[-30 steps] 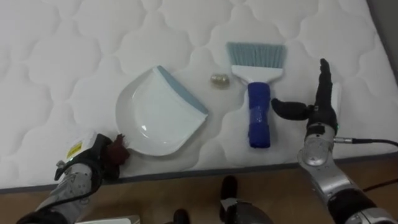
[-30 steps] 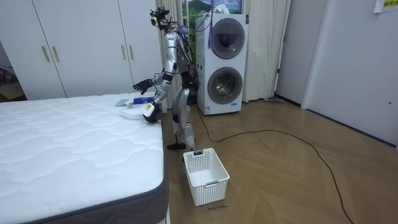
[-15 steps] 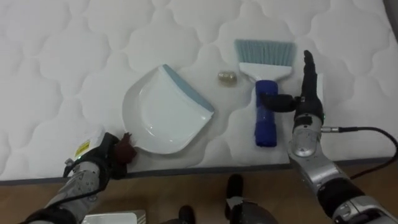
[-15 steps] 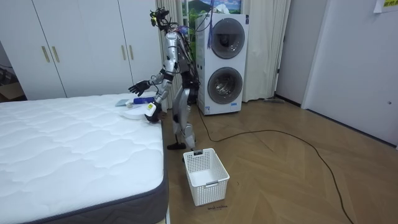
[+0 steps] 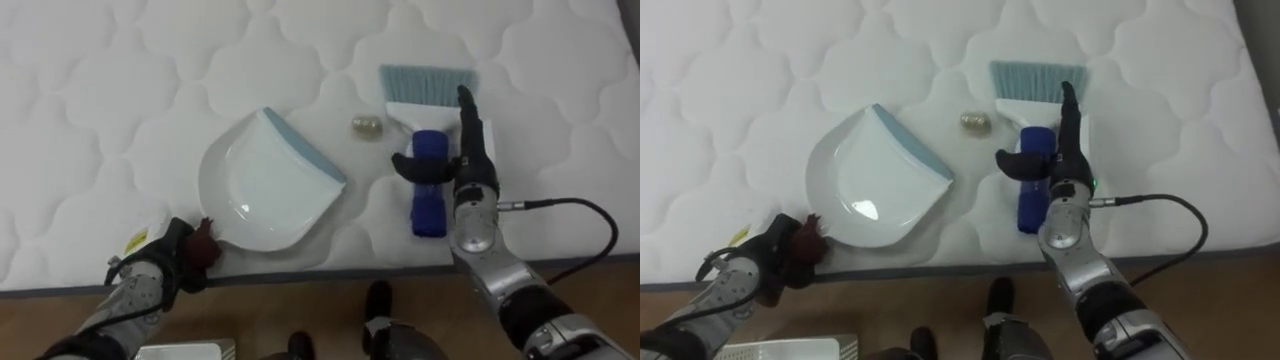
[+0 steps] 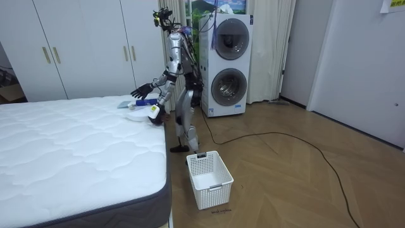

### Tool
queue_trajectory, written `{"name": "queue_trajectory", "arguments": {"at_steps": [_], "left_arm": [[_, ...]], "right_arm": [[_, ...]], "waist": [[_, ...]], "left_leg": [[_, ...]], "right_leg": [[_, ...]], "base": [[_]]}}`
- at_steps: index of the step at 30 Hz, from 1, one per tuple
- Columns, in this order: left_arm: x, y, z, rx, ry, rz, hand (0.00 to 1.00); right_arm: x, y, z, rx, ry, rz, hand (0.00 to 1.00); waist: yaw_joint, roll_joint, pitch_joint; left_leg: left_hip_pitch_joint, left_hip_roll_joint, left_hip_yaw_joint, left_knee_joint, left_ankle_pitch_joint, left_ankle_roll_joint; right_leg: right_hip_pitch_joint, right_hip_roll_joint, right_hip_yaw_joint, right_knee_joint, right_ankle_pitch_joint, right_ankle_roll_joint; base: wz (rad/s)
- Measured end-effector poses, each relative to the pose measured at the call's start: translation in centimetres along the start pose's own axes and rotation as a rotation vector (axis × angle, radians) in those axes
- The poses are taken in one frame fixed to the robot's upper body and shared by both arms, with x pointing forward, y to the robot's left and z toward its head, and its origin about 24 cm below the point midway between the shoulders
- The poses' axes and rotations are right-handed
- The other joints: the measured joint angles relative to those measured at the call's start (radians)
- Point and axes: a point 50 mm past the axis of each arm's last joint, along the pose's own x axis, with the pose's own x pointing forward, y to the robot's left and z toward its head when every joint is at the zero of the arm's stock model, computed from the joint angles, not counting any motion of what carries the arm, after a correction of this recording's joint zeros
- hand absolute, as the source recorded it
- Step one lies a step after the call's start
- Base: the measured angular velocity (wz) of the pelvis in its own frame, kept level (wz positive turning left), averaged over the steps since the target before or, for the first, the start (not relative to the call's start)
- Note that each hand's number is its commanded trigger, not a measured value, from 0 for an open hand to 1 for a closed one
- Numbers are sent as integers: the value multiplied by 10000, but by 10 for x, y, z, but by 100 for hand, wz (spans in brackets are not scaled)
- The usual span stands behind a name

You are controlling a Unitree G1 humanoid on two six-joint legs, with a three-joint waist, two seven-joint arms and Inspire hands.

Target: Clean bed

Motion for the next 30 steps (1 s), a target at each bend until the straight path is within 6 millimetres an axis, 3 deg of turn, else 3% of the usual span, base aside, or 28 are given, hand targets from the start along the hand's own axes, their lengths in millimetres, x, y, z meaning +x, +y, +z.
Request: {"name": "queue_trajectory", "arguments": {"at_steps": [4,7,24,30], "left_arm": [[-4,-12,-3,-6,148,-318,100],[-5,-15,-6,-9,217,-374,100],[-6,-21,-3,-399,238,-695,100],[-5,-20,-1,-378,157,-707,100]], "right_arm": [[-5,-3,-22,-597,799,27,0],[-9,-7,-36,-938,1505,78,0],[-14,-12,-52,-1133,2295,220,0],[-13,-16,-54,-1417,2251,353,0]], "waist": [[-7,109,-83],[-46,105,-86],[-56,98,-81],[-148,88,-76]], "left_leg": [[190,-27,33,-86,5,-4],[167,-31,33,-59,4,-2],[-16,-38,-32,-18,-2,-2],[-176,-142,-144,-19,3,6]], "right_leg": [[134,-2,-2,4,-18,-3],[136,-10,3,5,-19,1],[90,20,-4,-21,-30,17],[-47,-17,-69,28,-54,50]], "base": [[-3],[0],[2],[4]]}}
